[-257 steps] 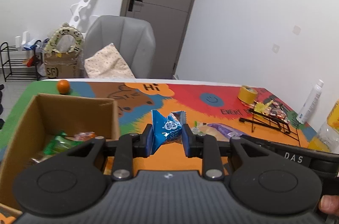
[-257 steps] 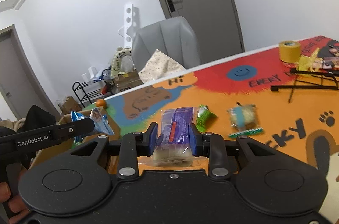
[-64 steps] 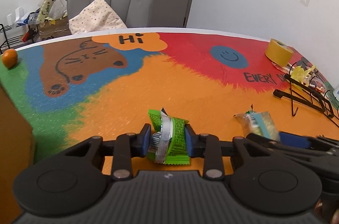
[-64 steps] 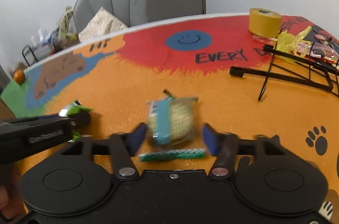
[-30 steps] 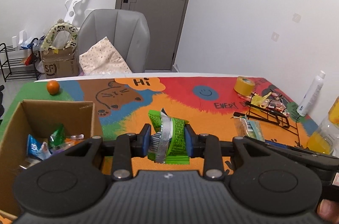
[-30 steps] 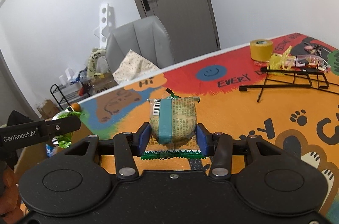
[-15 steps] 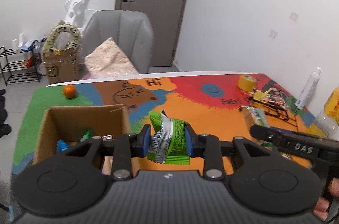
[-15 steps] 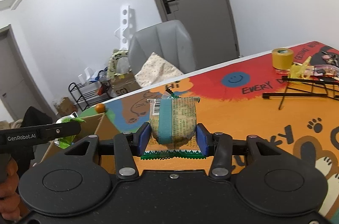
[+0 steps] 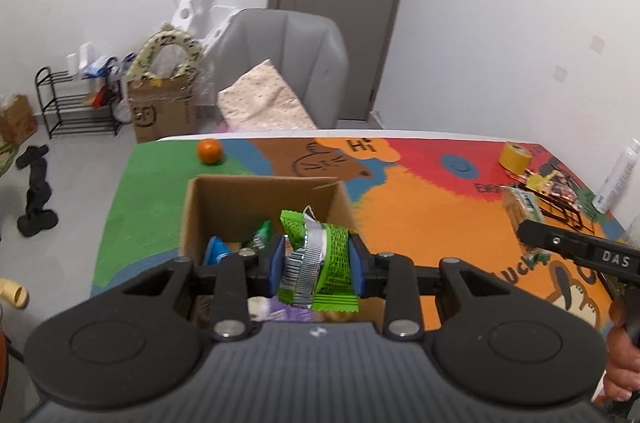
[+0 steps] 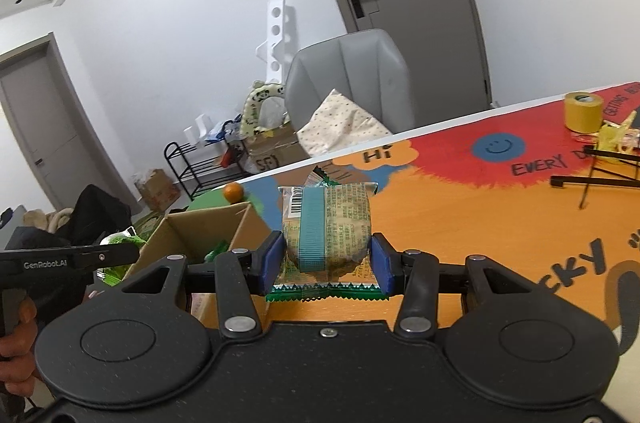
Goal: Organize snacks
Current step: 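Carry the green pack and biscuit pack in both grippers over the box, then open both grippers to drop the green and biscuit packs into the box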
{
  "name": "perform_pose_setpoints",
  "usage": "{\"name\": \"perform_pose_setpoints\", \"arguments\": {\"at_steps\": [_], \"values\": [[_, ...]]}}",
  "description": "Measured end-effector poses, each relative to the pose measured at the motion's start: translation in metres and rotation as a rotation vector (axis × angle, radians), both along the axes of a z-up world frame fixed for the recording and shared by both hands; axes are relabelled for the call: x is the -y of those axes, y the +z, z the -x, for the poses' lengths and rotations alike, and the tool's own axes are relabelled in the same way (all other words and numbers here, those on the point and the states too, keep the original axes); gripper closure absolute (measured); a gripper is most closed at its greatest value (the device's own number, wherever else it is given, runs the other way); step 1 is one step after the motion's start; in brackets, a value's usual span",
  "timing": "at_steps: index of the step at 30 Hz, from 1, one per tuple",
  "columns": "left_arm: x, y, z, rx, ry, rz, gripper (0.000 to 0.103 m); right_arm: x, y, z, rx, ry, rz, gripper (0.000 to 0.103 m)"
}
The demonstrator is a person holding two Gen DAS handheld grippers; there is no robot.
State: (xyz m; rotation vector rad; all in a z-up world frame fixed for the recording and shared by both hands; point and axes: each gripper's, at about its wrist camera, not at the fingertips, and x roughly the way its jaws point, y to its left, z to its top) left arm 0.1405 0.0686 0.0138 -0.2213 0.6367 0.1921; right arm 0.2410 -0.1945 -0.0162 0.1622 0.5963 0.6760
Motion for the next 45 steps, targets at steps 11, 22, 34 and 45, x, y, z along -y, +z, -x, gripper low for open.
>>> {"name": "perform_pose_setpoints", "arguments": {"at_steps": [11, 22, 34, 45], "values": [[-0.018, -0.015, 0.012, -0.036, 0.048, 0.012, 0.071, -0.026, -0.001, 0.003, -0.011, 0.05, 0.009, 0.058], [-0.034, -0.017, 0.027, -0.024, 0.083, 0.017, 0.046, -0.066, 0.001, 0.012, -0.021, 0.147, 0.013, 0.058], [-0.046, -0.021, 0.035, -0.025, 0.1, 0.026, 0.038, -0.102, -0.002, 0.026, -0.042, 0.238, 0.036, 0.058], [-0.049, -0.024, 0.039, -0.019, 0.09, 0.045, 0.036, -0.095, 0.004, 0.029, -0.039, 0.219, 0.016, 0.04]]}}
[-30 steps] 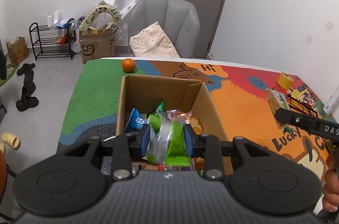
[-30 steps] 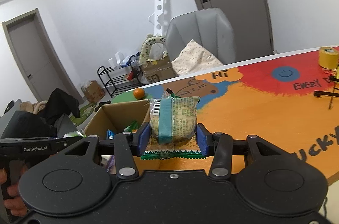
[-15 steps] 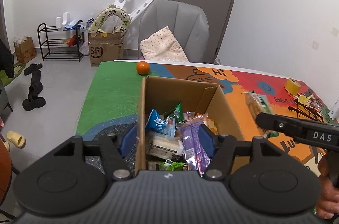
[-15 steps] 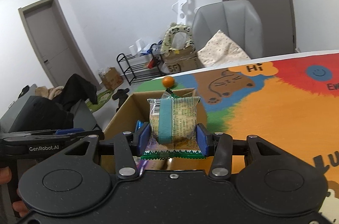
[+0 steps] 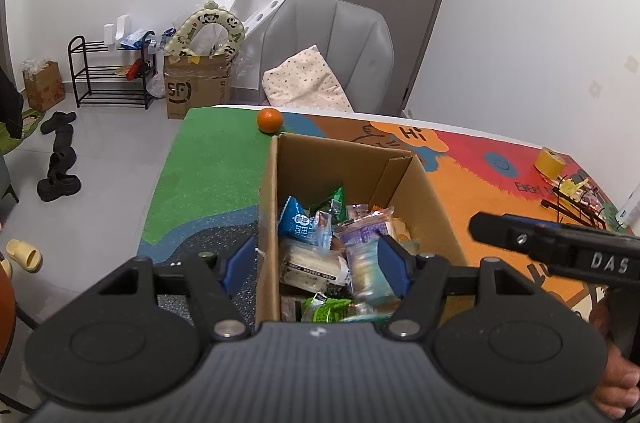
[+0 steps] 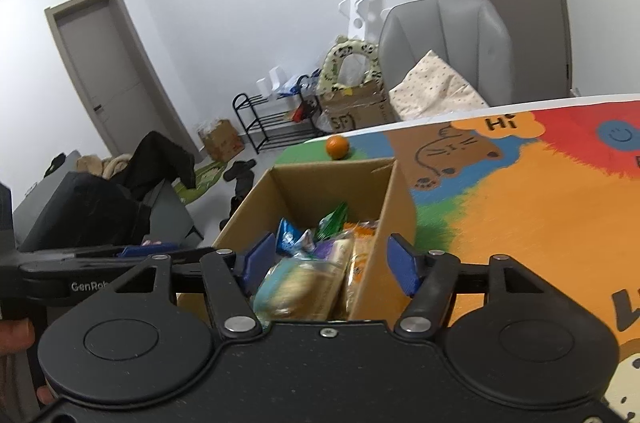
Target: Organize snacks
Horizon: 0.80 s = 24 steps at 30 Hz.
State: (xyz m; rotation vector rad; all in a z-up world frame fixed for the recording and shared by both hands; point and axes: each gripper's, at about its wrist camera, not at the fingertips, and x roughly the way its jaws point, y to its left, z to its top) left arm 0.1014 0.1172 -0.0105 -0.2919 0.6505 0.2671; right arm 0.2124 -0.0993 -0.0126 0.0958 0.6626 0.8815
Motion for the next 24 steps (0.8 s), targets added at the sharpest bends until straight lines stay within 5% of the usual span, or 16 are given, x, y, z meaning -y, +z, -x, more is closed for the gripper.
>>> {"name": "perform_pose_setpoints", "arguments": {"at_steps": [24], "values": [[0.033, -0.006, -0.015, 0.001, -0.075, -0.015, 0.022, 0.058, -0.015, 0.0, -0.021, -0.133, 0.013, 0.014]]}}
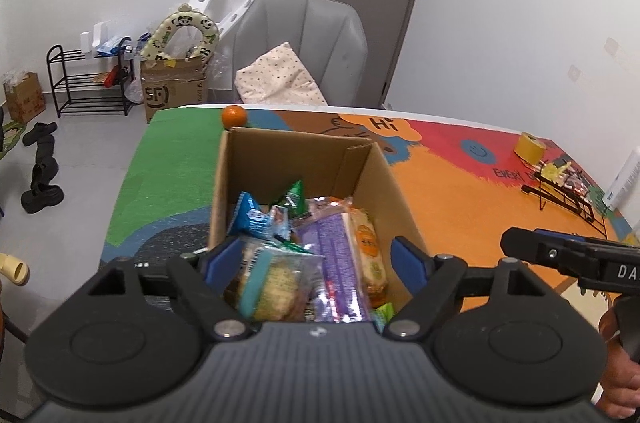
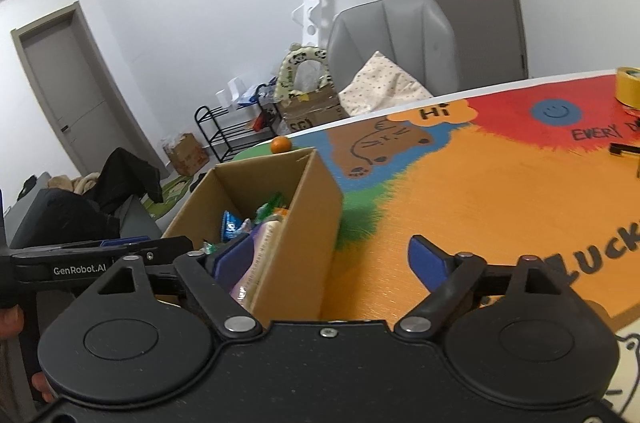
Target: Organize snacks
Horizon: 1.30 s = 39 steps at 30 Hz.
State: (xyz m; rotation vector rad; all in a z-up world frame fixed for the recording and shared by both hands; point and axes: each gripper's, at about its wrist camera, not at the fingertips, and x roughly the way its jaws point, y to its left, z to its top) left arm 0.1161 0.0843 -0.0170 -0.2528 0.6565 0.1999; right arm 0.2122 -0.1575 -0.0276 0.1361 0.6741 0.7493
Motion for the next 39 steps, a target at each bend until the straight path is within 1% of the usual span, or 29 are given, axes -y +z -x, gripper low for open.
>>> {"name": "perform_pose_setpoints", "arguments": {"at_steps": [4, 8, 11, 15, 19, 28, 35, 39], "values": [[0.012, 0.001, -0.001, 0.003, -0.027, -0.008, 0.019, 0.014, -0.002, 0.0, -0.004, -0.037, -0.002, 0.009], [0.022, 0.003, 0.001, 0.009, -0.045, -0.009, 0.015, 0.028, -0.002, 0.004, 0.002, -0.074, -0.011, 0.002], [0.029, 0.003, 0.001, 0.003, -0.055, -0.017, 0.014, 0.036, -0.001, 0.009, 0.008, -0.094, -0.012, 0.0], [0.034, 0.005, 0.006, 0.008, -0.053, -0.017, 0.013, 0.046, 0.001, 0.015, 0.017, -0.117, -0.012, 0.0], [0.039, 0.007, 0.012, 0.008, -0.049, -0.017, 0.009, 0.054, 0.002, 0.02, 0.02, -0.141, -0.01, 0.0], [0.043, 0.015, 0.03, 0.029, -0.037, -0.029, 0.008, 0.065, 0.008, 0.036, 0.055, -0.181, 0.011, 0.0], [0.047, 0.017, 0.041, 0.035, -0.032, -0.048, 0.008, 0.067, 0.009, 0.049, 0.067, -0.186, 0.024, 0.0], [0.048, 0.016, 0.05, 0.043, -0.041, -0.048, 0.008, 0.069, 0.011, 0.055, 0.06, -0.182, 0.003, 0.0]]}}
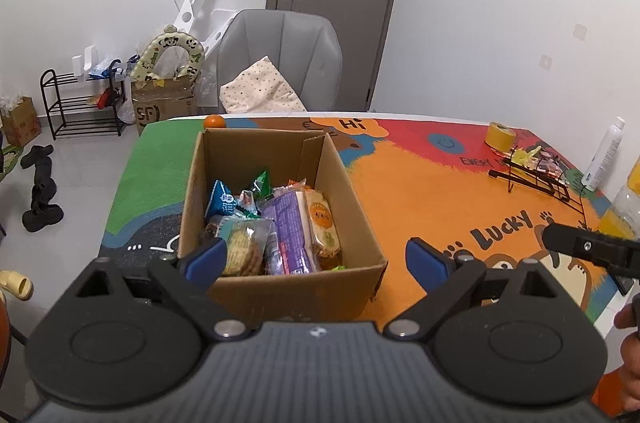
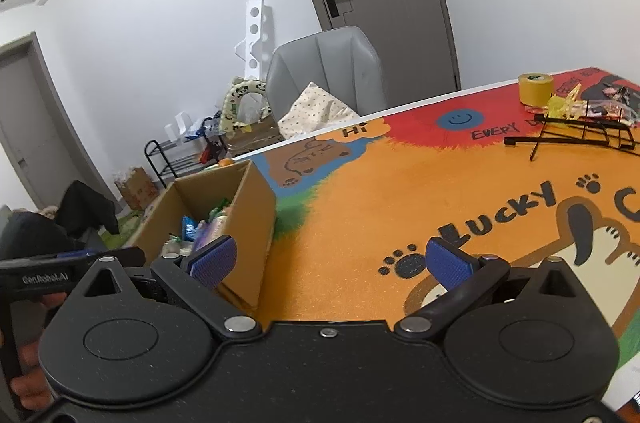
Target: Organize snacks
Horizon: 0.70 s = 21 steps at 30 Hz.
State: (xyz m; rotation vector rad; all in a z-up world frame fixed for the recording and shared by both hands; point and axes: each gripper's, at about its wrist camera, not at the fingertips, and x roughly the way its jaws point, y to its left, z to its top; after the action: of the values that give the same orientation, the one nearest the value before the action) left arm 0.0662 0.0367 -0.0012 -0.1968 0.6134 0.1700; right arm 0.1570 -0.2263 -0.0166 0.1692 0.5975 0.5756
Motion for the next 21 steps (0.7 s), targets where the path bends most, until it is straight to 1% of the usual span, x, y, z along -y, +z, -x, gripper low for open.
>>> {"name": "perform_pose_setpoints", "arguments": {"at_steps": [8, 13, 17, 21], "values": [[-0.003, 0.001, 0.019, 0.013, 0.012, -0.002, 0.006, -0.001, 0.003, 0.016, 0.028, -0.013, 0.029, 0.0], [-0.001, 0.001, 0.031, 0.019, 0.019, -0.023, 0.004, -0.002, 0.004, 0.028, 0.049, -0.016, 0.06, 0.0], [0.0, 0.002, 0.037, 0.017, 0.027, -0.029, 0.004, -0.001, 0.006, 0.034, 0.055, -0.02, 0.066, 0.0], [0.002, 0.005, 0.047, 0.032, 0.026, -0.043, 0.004, -0.001, 0.009, 0.043, 0.07, -0.023, 0.07, 0.0]]}}
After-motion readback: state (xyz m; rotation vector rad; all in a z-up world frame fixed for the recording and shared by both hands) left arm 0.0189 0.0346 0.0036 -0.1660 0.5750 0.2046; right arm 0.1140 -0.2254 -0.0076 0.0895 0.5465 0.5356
